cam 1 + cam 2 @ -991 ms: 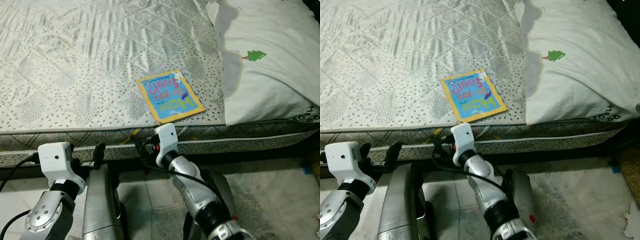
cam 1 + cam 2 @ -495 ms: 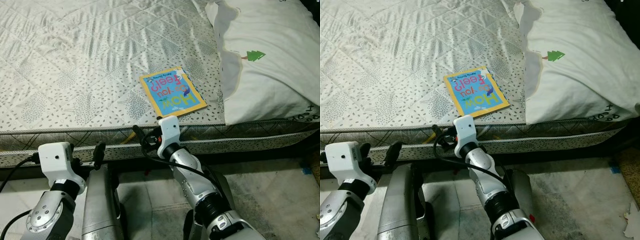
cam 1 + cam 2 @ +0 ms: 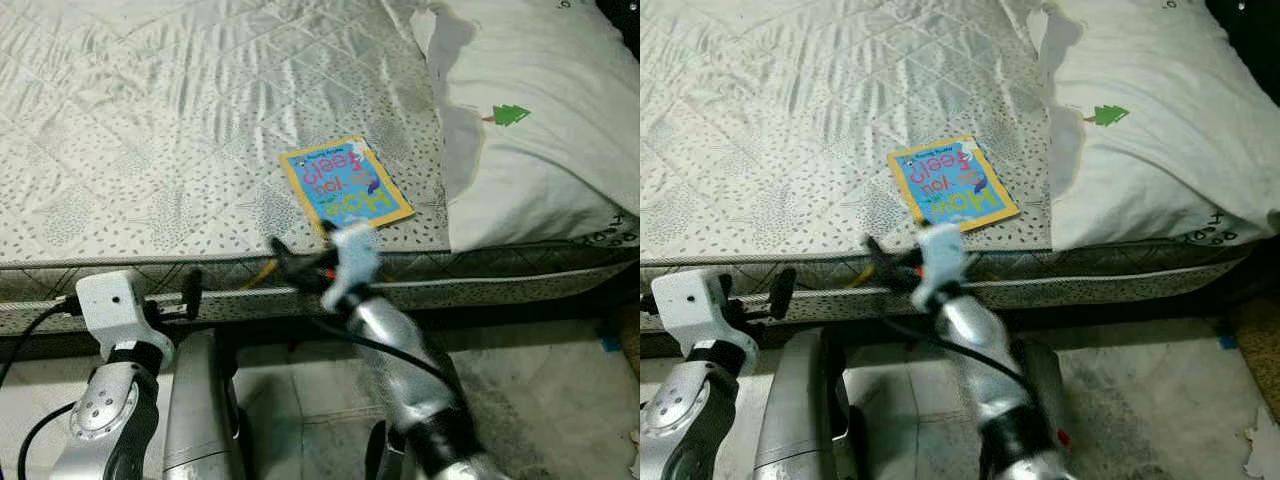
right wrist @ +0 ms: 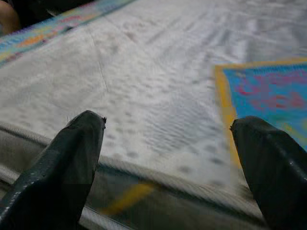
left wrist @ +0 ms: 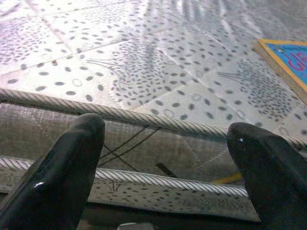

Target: Clean up the room

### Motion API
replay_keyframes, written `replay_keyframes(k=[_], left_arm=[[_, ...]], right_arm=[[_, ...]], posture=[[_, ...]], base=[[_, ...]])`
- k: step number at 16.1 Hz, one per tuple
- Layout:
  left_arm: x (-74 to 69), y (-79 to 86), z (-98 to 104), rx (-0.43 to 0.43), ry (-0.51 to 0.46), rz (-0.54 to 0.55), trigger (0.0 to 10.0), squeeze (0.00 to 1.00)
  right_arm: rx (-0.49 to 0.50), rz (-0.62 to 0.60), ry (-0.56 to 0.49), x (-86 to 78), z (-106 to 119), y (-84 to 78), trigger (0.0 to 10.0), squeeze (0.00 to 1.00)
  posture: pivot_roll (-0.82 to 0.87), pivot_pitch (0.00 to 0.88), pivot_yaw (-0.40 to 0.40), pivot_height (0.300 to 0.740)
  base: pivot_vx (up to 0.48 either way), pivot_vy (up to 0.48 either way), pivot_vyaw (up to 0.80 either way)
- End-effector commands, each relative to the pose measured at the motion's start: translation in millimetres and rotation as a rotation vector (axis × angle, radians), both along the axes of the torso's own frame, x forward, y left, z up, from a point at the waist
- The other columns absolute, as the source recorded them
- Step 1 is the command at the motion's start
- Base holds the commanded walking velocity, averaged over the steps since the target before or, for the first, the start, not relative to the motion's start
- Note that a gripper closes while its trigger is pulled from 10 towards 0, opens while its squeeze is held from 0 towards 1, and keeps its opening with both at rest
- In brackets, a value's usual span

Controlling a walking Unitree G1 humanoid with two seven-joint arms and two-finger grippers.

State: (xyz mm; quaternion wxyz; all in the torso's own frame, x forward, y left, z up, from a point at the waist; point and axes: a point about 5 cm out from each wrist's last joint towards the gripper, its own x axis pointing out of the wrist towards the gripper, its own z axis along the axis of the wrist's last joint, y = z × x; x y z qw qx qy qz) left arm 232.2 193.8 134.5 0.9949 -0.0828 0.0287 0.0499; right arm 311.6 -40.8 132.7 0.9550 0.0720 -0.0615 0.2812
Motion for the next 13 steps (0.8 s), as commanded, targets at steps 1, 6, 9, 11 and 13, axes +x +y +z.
replay_keyframes(k=[1,6,9,11,13], left_arm=[[1.5,-1.8,-4.5,0.002,0.007,0.003,10.0,0.0],[17.2,-6.8,-5.7,-0.018,-0.025,0.012,10.0,0.0],[24.4,-7.2,-6.4,-0.025,-0.046,0.011,10.0,0.0],[26.2,-6.2,-6.8,-0.023,-0.054,0.025,10.0,0.0],[31.0,-7.6,-5.9,-0.028,-0.071,0.031,10.0,0.0]], right_arm=[[0.025,-0.042,-0.01,-0.2,7.4,-13.2,10.0,0.0],[-0.013,-0.152,0.03,-6.2,4.0,-50.2,10.0,0.0],[-0.037,-0.191,0.052,-11.0,2.5,-65.2,10.0,0.0],[-0.047,-0.192,0.054,-12.1,3.0,-68.1,10.0,0.0],[-0.076,-0.129,0.009,-11.8,11.1,-64.3,10.0,0.0]], posture=[[0.04,0.144,-0.046,0.49],[-0.01,0.09,-0.028,0.49],[-0.02,0.067,-0.026,0.49],[-0.02,0.06,-0.024,0.49],[-0.03,0.045,-0.017,0.49]], base=[[0.0,0.0,0.0],[0.0,0.0,-0.64],[0.0,0.0,-0.8],[0.0,0.0,-0.8],[0.0,0.0,-0.79]])
